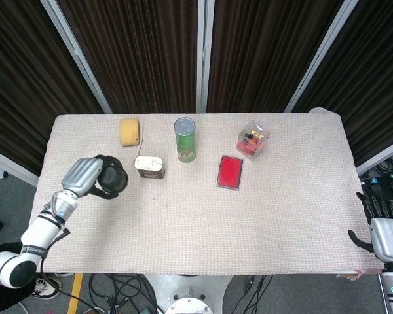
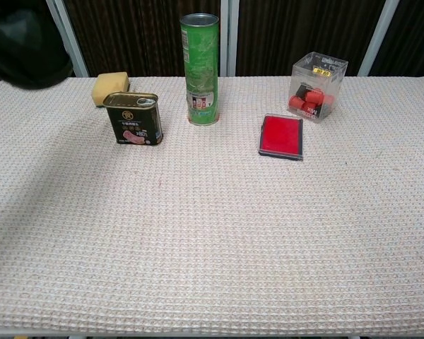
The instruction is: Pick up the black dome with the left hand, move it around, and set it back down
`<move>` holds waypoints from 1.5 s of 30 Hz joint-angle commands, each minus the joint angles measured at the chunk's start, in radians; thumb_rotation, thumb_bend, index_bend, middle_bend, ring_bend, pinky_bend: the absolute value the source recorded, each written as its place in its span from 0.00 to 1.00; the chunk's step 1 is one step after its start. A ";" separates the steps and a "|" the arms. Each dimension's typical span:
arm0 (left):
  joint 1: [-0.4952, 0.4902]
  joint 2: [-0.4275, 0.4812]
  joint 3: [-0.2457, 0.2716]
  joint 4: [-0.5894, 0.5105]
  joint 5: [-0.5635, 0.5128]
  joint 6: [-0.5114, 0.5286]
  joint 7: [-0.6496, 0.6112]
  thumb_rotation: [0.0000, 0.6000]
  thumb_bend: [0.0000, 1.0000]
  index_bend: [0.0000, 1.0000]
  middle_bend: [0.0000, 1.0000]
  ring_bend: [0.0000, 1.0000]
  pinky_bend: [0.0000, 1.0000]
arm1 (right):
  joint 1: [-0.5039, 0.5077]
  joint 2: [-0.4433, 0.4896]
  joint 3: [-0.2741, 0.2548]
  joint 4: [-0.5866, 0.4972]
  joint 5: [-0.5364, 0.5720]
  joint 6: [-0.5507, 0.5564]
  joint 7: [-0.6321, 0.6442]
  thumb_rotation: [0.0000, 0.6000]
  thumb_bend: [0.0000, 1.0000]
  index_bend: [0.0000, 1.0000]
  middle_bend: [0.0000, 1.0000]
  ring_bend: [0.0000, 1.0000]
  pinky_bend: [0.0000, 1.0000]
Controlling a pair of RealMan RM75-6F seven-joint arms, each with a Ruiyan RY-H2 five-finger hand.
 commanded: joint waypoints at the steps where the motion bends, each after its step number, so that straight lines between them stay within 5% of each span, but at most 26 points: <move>1: 0.027 -0.104 0.067 0.104 0.019 -0.002 -0.017 1.00 0.20 0.41 0.45 0.29 0.41 | 0.000 0.002 0.003 -0.001 0.004 -0.001 0.002 1.00 0.16 0.00 0.00 0.00 0.00; 7: 0.021 -0.115 0.050 0.091 0.065 0.035 0.000 1.00 0.20 0.41 0.45 0.29 0.41 | 0.002 -0.001 -0.001 0.004 0.005 -0.012 0.000 1.00 0.16 0.00 0.00 0.00 0.00; 10: -0.018 -0.126 0.024 0.011 0.101 0.028 0.027 1.00 0.20 0.41 0.45 0.29 0.41 | 0.005 -0.006 0.000 0.005 0.006 -0.014 -0.009 1.00 0.16 0.00 0.00 0.00 0.00; 16: -0.074 -0.145 0.057 -0.148 0.181 -0.021 0.127 1.00 0.20 0.41 0.45 0.29 0.41 | 0.005 -0.007 -0.002 -0.002 -0.001 -0.009 -0.013 1.00 0.16 0.00 0.00 0.00 0.00; 19: -0.059 -0.115 0.021 -0.112 0.109 0.040 0.135 1.00 0.20 0.41 0.45 0.29 0.41 | 0.001 -0.002 0.003 0.004 0.007 -0.005 0.003 1.00 0.16 0.00 0.00 0.00 0.00; 26: -0.073 -0.111 -0.101 0.226 -0.314 0.125 0.188 1.00 0.20 0.41 0.45 0.29 0.41 | 0.006 -0.014 0.002 0.029 0.016 -0.027 0.019 1.00 0.16 0.00 0.00 0.00 0.00; 28: -0.070 -0.107 -0.117 0.224 -0.356 0.118 0.171 1.00 0.20 0.41 0.45 0.29 0.41 | 0.007 -0.016 0.002 0.030 0.016 -0.028 0.015 1.00 0.16 0.00 0.00 0.00 0.00; 31: -0.048 -0.071 -0.094 0.098 -0.276 0.071 0.129 1.00 0.20 0.41 0.45 0.29 0.41 | 0.009 -0.017 0.003 0.027 0.017 -0.030 0.009 1.00 0.16 0.00 0.00 0.00 0.00; 35: 0.006 -0.048 0.042 -0.179 0.062 0.003 0.114 1.00 0.20 0.41 0.45 0.29 0.41 | 0.006 -0.015 0.000 0.019 0.010 -0.020 0.003 1.00 0.16 0.00 0.00 0.00 0.00; 38: 0.039 -0.091 0.127 -0.243 0.290 0.028 0.141 1.00 0.20 0.41 0.45 0.29 0.40 | 0.004 -0.010 0.003 0.015 0.012 -0.015 0.007 1.00 0.16 0.00 0.00 0.00 0.00; 40: 0.046 -0.115 0.117 -0.222 0.311 0.064 0.133 1.00 0.20 0.41 0.45 0.29 0.40 | 0.003 -0.007 0.003 0.015 0.013 -0.016 0.010 1.00 0.16 0.00 0.00 0.00 0.00; 45: -0.015 -0.161 0.007 0.016 0.062 0.052 0.173 1.00 0.20 0.41 0.45 0.29 0.40 | 0.006 -0.012 0.004 0.026 0.021 -0.029 0.016 1.00 0.16 0.00 0.00 0.00 0.00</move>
